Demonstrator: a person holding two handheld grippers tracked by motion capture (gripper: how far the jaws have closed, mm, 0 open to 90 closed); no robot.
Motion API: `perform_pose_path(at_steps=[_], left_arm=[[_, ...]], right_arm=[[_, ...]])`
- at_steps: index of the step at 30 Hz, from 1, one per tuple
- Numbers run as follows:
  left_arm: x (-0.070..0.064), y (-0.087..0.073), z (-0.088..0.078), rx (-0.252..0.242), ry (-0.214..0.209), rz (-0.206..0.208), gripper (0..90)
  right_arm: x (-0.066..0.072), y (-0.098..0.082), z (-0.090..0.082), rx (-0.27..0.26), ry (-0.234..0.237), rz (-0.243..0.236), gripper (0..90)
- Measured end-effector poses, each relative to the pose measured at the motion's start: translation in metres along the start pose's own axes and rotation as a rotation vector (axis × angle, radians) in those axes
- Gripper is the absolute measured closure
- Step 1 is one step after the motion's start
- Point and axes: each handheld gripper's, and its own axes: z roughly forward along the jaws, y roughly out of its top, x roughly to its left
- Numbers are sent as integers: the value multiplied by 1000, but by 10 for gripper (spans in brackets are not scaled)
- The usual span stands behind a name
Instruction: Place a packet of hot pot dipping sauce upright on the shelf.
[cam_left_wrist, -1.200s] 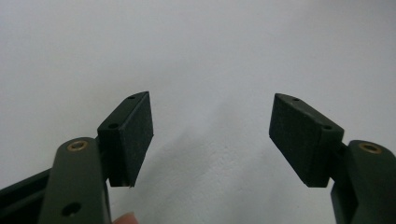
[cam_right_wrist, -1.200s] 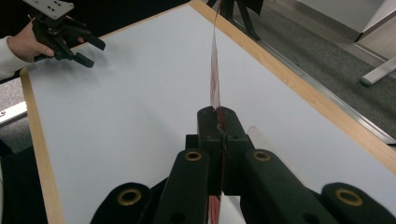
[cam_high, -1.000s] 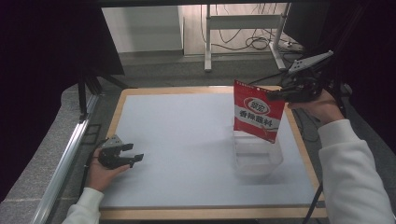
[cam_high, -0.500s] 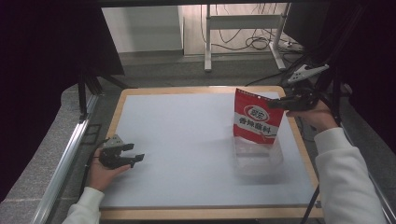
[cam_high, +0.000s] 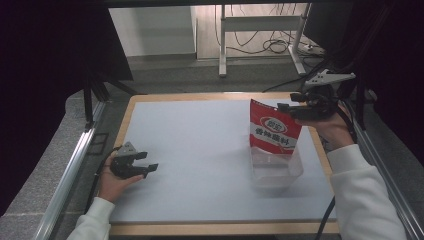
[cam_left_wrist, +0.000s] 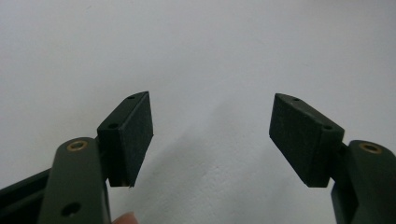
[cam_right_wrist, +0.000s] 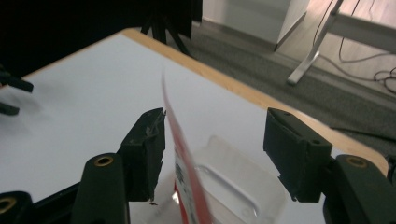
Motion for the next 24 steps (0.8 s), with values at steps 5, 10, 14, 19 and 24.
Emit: perform_pose_path(at_steps=[5,10,14,19,24], left_arm=[[-1,1,-1,-5,-9,-2,300],[-3,1,-2,-7,-15,0,300],[-5,1,-3,-7,-16,1,300],[-7,1,-2,-1,-15,4,300],[-10,1,-1,-3,-14,5,300]], right_arm=[[30,5,-4,-43,51,-10,383],[59,-3,3,-59,116,-15,340],[79,-15,12,-50,154,-23,317],[102,-39,30,-43,210,-29,306],[126,-71,55,9,254,-39,300]])
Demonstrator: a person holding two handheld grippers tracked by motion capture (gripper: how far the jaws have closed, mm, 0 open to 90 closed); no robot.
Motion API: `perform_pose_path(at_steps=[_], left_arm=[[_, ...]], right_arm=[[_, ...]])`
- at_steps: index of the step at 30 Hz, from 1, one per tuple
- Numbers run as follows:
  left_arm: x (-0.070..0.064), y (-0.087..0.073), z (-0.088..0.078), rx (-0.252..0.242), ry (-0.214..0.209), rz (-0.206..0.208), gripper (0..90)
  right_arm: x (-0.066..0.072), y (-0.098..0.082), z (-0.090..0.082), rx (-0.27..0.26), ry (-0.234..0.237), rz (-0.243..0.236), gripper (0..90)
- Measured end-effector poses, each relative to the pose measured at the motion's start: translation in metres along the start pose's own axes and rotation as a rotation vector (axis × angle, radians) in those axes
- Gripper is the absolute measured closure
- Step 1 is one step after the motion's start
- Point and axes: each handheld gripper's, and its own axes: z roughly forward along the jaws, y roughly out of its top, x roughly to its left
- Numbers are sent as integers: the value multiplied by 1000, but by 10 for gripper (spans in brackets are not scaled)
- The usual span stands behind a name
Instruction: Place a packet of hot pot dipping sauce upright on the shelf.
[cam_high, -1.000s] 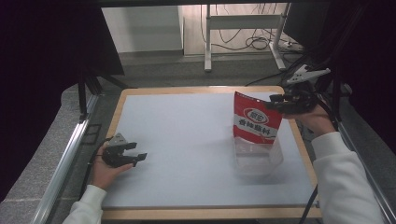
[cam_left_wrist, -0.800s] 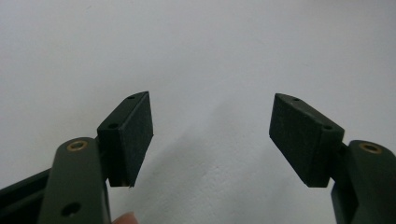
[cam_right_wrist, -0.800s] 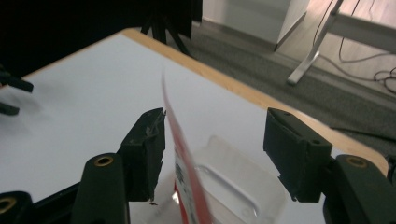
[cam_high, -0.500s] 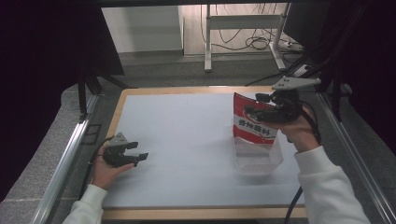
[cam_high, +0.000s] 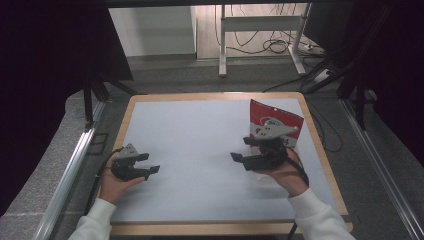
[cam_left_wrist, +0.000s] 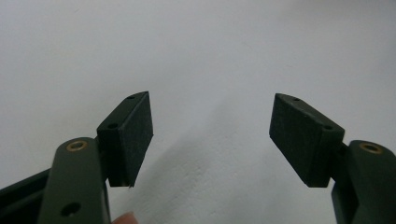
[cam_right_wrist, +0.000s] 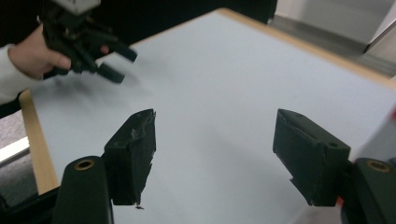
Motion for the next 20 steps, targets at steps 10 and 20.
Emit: perform_pose_path(at_steps=[10,20], left_arm=[[-11,-2,1,5,-6,14,298],[-9,-4,3,14,-1,19,296]], right_arm=[[26,-49,46,126,41,-9,285],[26,-60,51,98,5,39,246]])
